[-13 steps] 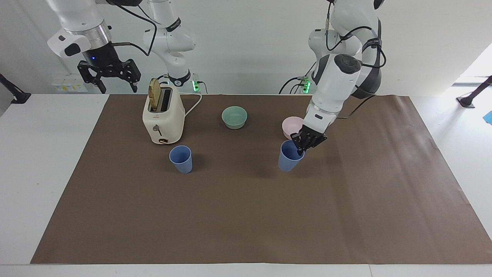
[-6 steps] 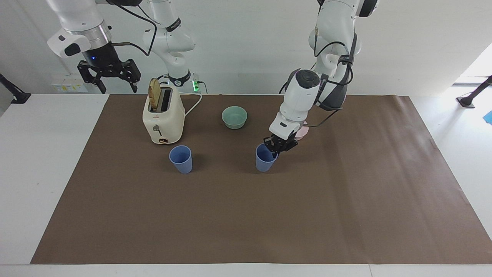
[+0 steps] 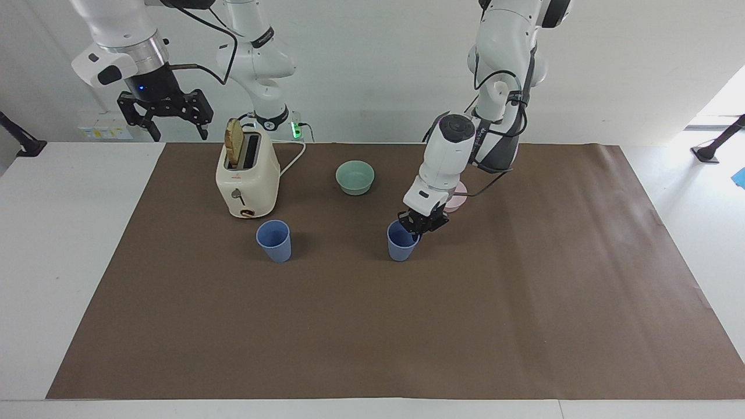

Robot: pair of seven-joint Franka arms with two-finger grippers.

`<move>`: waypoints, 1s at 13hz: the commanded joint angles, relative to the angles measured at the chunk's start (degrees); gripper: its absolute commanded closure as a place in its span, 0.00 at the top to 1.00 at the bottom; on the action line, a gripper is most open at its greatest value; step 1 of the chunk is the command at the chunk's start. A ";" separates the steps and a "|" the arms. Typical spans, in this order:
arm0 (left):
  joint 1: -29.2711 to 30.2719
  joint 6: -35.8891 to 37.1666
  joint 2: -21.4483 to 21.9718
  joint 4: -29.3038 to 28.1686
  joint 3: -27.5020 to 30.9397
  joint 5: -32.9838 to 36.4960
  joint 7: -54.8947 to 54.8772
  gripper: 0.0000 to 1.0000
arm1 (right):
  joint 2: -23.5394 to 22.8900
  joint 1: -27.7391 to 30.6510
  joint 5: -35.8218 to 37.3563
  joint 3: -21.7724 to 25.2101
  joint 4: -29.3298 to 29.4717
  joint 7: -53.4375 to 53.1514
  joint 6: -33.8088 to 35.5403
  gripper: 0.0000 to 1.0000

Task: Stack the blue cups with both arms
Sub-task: 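Carry the blue cup toward the table centre and release it upright, then withdraw the left gripper while the right gripper reaches the other blue cup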

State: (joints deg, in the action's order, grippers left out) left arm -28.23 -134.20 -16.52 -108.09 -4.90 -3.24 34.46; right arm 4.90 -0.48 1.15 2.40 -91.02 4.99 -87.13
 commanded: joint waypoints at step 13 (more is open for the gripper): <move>15.30 19.66 15.28 1.13 2.35 3.68 -19.49 1.00 | 2.74 -0.66 -1.67 -0.64 -3.53 -0.68 3.13 1.00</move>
State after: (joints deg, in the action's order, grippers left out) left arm -15.42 -116.26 -3.79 -104.31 -1.89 -0.65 19.36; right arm 5.59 -1.12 0.68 2.06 -91.29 4.98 -81.91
